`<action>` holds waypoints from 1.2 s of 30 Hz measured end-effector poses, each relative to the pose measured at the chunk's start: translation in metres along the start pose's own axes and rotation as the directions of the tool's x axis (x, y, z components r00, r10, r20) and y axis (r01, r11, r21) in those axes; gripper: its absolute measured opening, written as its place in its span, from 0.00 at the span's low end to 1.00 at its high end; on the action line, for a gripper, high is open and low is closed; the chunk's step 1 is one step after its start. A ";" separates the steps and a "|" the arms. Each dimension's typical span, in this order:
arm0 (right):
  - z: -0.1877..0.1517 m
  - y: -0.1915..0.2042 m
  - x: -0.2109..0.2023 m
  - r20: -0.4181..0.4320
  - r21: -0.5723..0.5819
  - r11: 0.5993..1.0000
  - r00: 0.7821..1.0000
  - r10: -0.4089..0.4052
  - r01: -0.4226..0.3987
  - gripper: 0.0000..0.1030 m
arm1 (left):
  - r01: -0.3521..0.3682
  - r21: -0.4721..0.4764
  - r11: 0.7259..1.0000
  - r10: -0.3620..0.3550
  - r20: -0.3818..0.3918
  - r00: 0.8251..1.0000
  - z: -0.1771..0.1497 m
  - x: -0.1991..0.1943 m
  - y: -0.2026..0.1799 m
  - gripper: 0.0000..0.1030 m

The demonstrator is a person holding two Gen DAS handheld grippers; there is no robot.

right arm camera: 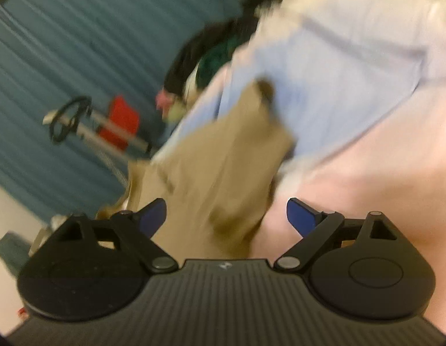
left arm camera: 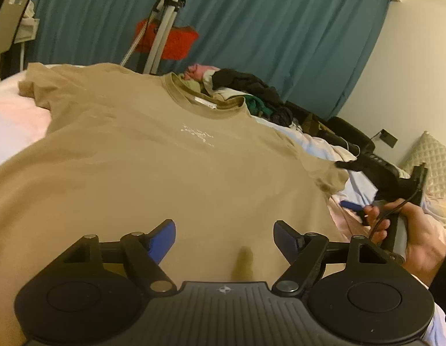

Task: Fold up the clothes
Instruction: 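Grasp the T-shirt side edge with the right gripper and fold it toward the collar's center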

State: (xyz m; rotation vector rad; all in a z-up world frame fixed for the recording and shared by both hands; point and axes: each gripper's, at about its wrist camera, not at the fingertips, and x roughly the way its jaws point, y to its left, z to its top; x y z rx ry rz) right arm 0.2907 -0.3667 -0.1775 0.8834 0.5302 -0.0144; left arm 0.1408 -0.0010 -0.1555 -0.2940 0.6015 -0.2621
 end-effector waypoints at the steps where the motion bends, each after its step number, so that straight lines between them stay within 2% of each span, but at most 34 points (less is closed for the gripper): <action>1: -0.003 0.001 0.007 -0.024 0.002 1.000 1.000 0.005 -0.005 0.89 | -0.008 0.002 1.000 0.008 0.002 1.000 0.000 -0.001 0.000 0.75; 3: -0.007 0.001 0.018 0.003 -0.013 1.000 1.000 -0.009 0.010 0.90 | -0.023 0.007 1.000 0.023 0.006 1.000 0.000 -0.003 -0.001 0.76; 6: -0.004 -0.002 0.034 0.098 0.000 0.999 0.995 0.032 -0.032 0.91 | -0.045 0.014 0.999 0.045 0.012 0.999 0.000 -0.006 -0.002 0.76; 9: 0.001 0.003 0.053 0.161 -0.065 0.996 0.984 0.072 -0.063 0.91 | -0.068 0.021 0.997 0.068 0.018 0.998 -0.001 -0.008 -0.003 0.76; 10: 0.005 0.006 0.060 0.171 -0.088 0.994 0.982 0.081 -0.067 0.88 | -0.072 0.019 0.997 0.072 0.018 0.997 0.000 -0.008 -0.002 0.76; 12: 0.013 0.010 0.075 0.185 -0.109 0.993 0.980 0.075 -0.056 0.77 | -0.075 0.008 0.997 0.075 0.014 0.997 0.002 -0.004 0.001 0.76; 15: 0.028 0.015 0.093 0.232 -0.118 0.993 0.973 0.003 0.025 0.66 | -0.079 -0.009 0.997 0.079 0.009 0.997 0.004 0.002 0.005 0.76; 16: 0.033 0.017 0.097 0.244 -0.122 0.991 0.970 -0.021 0.052 0.53 | -0.081 -0.014 0.997 0.081 0.007 0.997 0.005 0.004 0.007 0.76; 17: 0.039 0.020 0.100 0.248 -0.126 0.988 0.967 -0.051 0.085 0.35 | -0.082 -0.019 0.996 0.082 0.005 0.997 0.006 0.006 0.008 0.76; 18: 0.045 0.022 0.102 0.252 -0.130 0.985 0.964 -0.081 0.116 0.23 | -0.084 -0.025 0.996 0.084 0.003 0.996 0.007 0.008 0.010 0.76; 19: 0.049 0.026 0.102 0.254 -0.134 0.980 0.961 -0.109 0.147 0.06 | -0.088 -0.024 0.996 0.088 0.003 0.996 0.008 0.009 0.010 0.76; 21: 0.052 0.041 0.095 0.280 -0.168 0.963 0.947 -0.156 0.209 0.06 | -0.100 -0.010 0.995 0.100 0.003 0.995 0.010 0.007 0.009 0.76; 25: 0.037 0.092 0.068 0.365 -0.361 0.887 0.919 -0.149 0.287 0.04 | -0.103 -0.022 0.994 0.103 0.018 0.995 0.015 -0.007 0.012 0.76; 27: 0.029 0.125 0.053 0.397 -0.429 0.852 0.910 -0.121 0.300 0.04 | -0.112 -0.039 0.993 0.113 0.041 0.993 0.021 -0.021 0.014 0.76; 29: 0.019 0.159 0.042 0.414 -0.478 0.824 0.905 -0.093 0.303 0.04 | -0.134 -0.040 0.990 0.137 0.067 0.988 0.027 -0.038 0.016 0.76; 31: 0.003 0.196 0.036 0.422 -0.545 0.780 0.904 -0.063 0.309 0.04 | -0.159 -0.038 0.986 0.162 0.093 0.982 0.032 -0.055 0.020 0.76; 34: -0.029 0.247 0.040 0.420 -0.668 0.674 0.908 -0.009 0.315 0.04 | -0.191 -0.049 0.980 0.196 0.131 0.972 0.040 -0.079 0.028 0.76; 36: -0.055 0.275 0.053 0.393 -0.733 0.601 0.920 -0.008 0.318 0.04 | -0.207 -0.067 0.976 0.215 0.155 0.964 0.047 -0.093 0.036 0.76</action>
